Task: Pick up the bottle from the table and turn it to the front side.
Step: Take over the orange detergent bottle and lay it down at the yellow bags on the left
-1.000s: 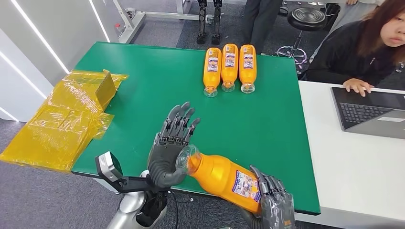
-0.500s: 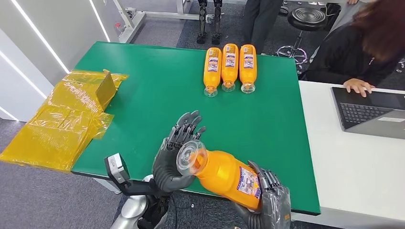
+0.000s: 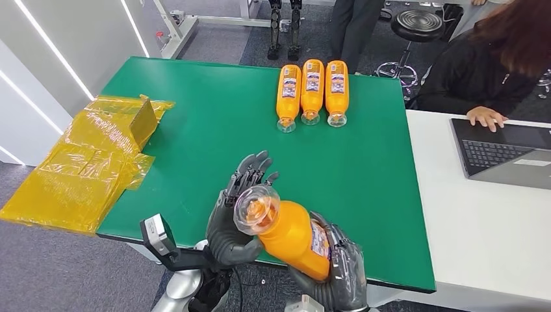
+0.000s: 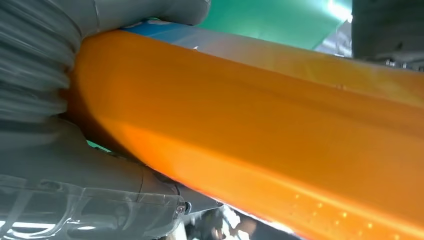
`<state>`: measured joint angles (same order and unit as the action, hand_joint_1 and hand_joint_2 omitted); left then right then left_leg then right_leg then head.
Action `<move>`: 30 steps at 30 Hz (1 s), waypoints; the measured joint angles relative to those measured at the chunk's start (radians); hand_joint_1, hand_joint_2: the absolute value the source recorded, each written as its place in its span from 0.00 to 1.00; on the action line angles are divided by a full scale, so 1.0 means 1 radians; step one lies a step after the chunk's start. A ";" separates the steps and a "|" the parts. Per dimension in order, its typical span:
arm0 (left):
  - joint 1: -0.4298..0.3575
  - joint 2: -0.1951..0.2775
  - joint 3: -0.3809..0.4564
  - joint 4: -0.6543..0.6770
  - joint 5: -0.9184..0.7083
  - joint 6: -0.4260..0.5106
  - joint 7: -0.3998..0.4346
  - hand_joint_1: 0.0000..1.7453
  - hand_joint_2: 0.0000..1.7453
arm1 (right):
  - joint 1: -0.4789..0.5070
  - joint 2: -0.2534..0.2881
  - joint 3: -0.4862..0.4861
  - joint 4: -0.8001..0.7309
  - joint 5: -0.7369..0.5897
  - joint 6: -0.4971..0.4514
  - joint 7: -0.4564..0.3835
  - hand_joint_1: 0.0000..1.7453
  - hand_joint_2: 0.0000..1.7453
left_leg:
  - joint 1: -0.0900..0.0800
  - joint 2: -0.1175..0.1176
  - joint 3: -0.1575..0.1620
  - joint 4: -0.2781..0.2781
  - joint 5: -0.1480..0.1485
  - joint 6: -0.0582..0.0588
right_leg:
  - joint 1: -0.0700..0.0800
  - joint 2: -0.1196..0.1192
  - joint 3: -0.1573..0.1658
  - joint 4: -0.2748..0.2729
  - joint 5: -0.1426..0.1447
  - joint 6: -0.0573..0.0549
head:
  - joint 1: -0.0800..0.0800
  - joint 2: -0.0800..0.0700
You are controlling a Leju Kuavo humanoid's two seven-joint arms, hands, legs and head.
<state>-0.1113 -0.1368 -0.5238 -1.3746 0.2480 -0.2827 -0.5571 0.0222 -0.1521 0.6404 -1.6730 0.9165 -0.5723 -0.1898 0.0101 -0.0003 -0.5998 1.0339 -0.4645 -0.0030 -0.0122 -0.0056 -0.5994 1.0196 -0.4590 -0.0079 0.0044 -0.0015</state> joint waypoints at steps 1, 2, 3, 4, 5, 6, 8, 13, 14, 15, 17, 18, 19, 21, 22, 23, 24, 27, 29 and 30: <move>0.000 0.001 0.000 -0.001 0.000 0.001 0.000 0.00 1.00 | -0.005 0.003 0.006 0.006 -0.017 0.006 -0.003 1.00 1.00 | 0.000 0.000 0.000 0.000 0.000 0.000 | 0.000 0.000 0.000 0.000 0.000 0.000 | 0.000 0.000; 0.000 0.002 0.000 -0.002 0.000 0.002 0.000 0.00 1.00 | -0.009 0.005 0.010 0.011 -0.035 0.009 -0.007 1.00 1.00 | 0.000 0.000 0.000 0.000 0.000 0.000 | 0.000 0.000 0.000 0.000 0.000 0.000 | 0.000 0.000; 0.000 0.004 0.000 -0.003 0.000 0.003 0.000 0.00 1.00 | -0.013 0.006 0.013 0.015 -0.052 0.009 -0.013 1.00 1.00 | 0.000 0.000 0.000 0.000 0.000 0.000 | 0.000 0.000 0.000 0.000 0.000 0.000 | 0.000 0.000; 0.000 0.006 0.000 -0.005 0.000 0.004 0.000 0.00 1.00 | -0.015 0.007 0.014 0.019 -0.070 0.008 -0.021 1.00 1.00 | 0.000 0.000 0.000 0.000 0.000 0.000 | 0.000 0.000 0.000 0.000 0.000 0.000 | 0.000 0.000; 0.001 0.007 0.000 -0.008 -0.001 0.005 0.000 0.00 1.00 | -0.016 0.008 0.015 0.023 -0.089 0.008 -0.029 1.00 1.00 | 0.000 0.000 0.000 0.000 0.000 0.000 | 0.000 0.000 0.000 0.000 0.000 0.000 | 0.000 0.000; 0.001 0.009 0.000 -0.010 -0.002 0.007 0.000 0.00 1.00 | -0.018 0.009 0.015 0.028 -0.107 0.008 -0.037 1.00 1.00 | 0.000 0.000 0.000 0.000 0.000 0.000 | 0.000 0.000 0.000 0.000 0.000 0.000 | 0.000 0.000; 0.003 0.012 0.000 -0.015 -0.006 0.010 0.001 0.00 1.00 | -0.020 0.010 0.015 0.037 -0.133 0.012 -0.052 1.00 1.00 | 0.000 0.000 0.000 0.000 0.000 0.000 | 0.000 0.000 0.000 0.000 0.000 0.000 | 0.000 0.000; 0.006 0.023 -0.002 -0.028 -0.029 0.017 -0.004 0.00 1.00 | -0.031 0.010 0.035 0.076 -0.161 0.031 -0.074 1.00 1.00 | 0.000 0.000 0.000 0.000 0.000 0.000 | 0.000 0.000 0.000 0.000 0.000 0.000 | 0.000 0.000; 0.006 0.024 -0.003 -0.030 -0.032 0.019 -0.006 0.00 1.00 | -0.034 0.010 0.040 0.084 -0.162 0.034 -0.074 1.00 1.00 | 0.000 0.000 0.000 0.000 0.000 0.000 | 0.000 0.000 0.000 0.000 0.000 0.000 | 0.000 0.000; 0.005 0.025 -0.006 -0.031 -0.036 0.021 -0.008 0.00 1.00 | -0.039 0.010 0.046 0.093 -0.164 0.037 -0.074 1.00 1.00 | 0.000 0.000 0.000 0.000 0.000 0.000 | 0.000 0.000 0.000 0.000 0.000 0.000 | 0.000 0.000; 0.004 0.027 -0.011 -0.032 -0.040 0.026 -0.010 0.00 1.00 | -0.048 0.010 0.057 0.109 -0.171 0.044 -0.072 1.00 1.00 | 0.000 0.000 0.000 0.000 0.000 0.000 | 0.000 0.000 0.000 0.000 0.000 0.000 | 0.000 0.000; 0.003 0.028 -0.014 -0.033 -0.041 0.027 -0.012 0.00 1.00 | -0.052 0.010 0.062 0.116 -0.177 0.046 -0.069 1.00 1.00 | 0.000 0.000 0.000 0.000 0.000 0.000 | 0.000 0.000 0.000 0.000 0.000 0.000 | 0.000 0.000; 0.001 0.030 -0.018 -0.033 -0.042 0.029 -0.013 0.00 1.00 | -0.055 0.010 0.067 0.122 -0.184 0.048 -0.067 1.00 1.00 | 0.000 0.000 0.000 0.000 0.000 0.000 | 0.000 0.000 0.000 0.000 0.000 0.000 | 0.000 0.000; -0.004 0.033 -0.023 -0.033 -0.043 0.032 -0.016 0.00 1.00 | -0.061 0.010 0.074 0.134 -0.201 0.052 -0.064 1.00 1.00 | 0.000 0.000 0.000 0.000 0.000 0.000 | 0.000 0.000 0.000 0.000 0.000 0.000 | 0.000 0.000; -0.007 0.035 -0.024 -0.033 -0.043 0.033 -0.018 0.00 1.00 | -0.062 0.010 0.078 0.138 -0.216 0.058 -0.064 1.00 1.00 | 0.000 0.000 0.000 0.000 0.000 0.000 | 0.000 0.000 0.000 0.000 0.000 0.000 | 0.000 0.000; -0.010 0.037 -0.025 -0.033 -0.043 0.034 -0.020 0.00 1.00 | -0.063 0.009 0.080 0.143 -0.235 0.067 -0.065 1.00 1.00 | 0.000 0.000 0.000 0.000 0.000 0.000 | 0.000 0.000 0.000 0.000 0.000 0.000 | 0.000 0.000; -0.014 0.040 -0.026 -0.031 -0.043 0.035 -0.021 0.00 1.00 | -0.063 0.009 0.082 0.146 -0.253 0.077 -0.067 1.00 1.00 | 0.000 0.000 0.000 0.000 0.000 0.000 | 0.000 0.000 0.000 0.000 0.000 0.000 | 0.000 0.000; -0.024 0.048 -0.028 -0.025 -0.040 0.035 -0.029 0.00 1.00 | -0.063 0.007 0.085 0.154 -0.259 0.087 -0.071 1.00 1.00 | 0.000 0.000 0.000 0.000 0.000 0.000 | 0.000 0.001 -0.001 0.000 0.000 0.000 | 0.000 0.000; -0.034 0.051 -0.032 -0.018 -0.037 0.035 -0.034 0.00 1.00 | -0.063 0.006 0.085 0.159 -0.245 0.081 -0.071 1.00 1.00 | 0.000 0.000 0.000 0.000 0.000 0.000 | 0.000 0.001 -0.001 0.000 0.000 0.000 | 0.000 0.000; -0.039 0.052 -0.033 -0.013 -0.036 0.035 -0.036 0.09 1.00 | -0.063 0.006 0.085 0.161 -0.239 0.079 -0.071 1.00 1.00 | 0.000 0.001 0.000 0.000 0.000 0.000 | 0.000 0.001 -0.001 0.000 0.000 0.000 | 0.000 0.000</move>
<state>-0.1499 -0.0843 -0.5569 -1.3878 0.2123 -0.2472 -0.5934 -0.0411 -0.1464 0.7259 -1.5115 0.6771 -0.4929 -0.2608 0.0101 0.0002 -0.5995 1.0340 -0.4646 -0.0030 -0.0123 -0.0046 -0.6002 1.0194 -0.4590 -0.0079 0.0044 -0.0015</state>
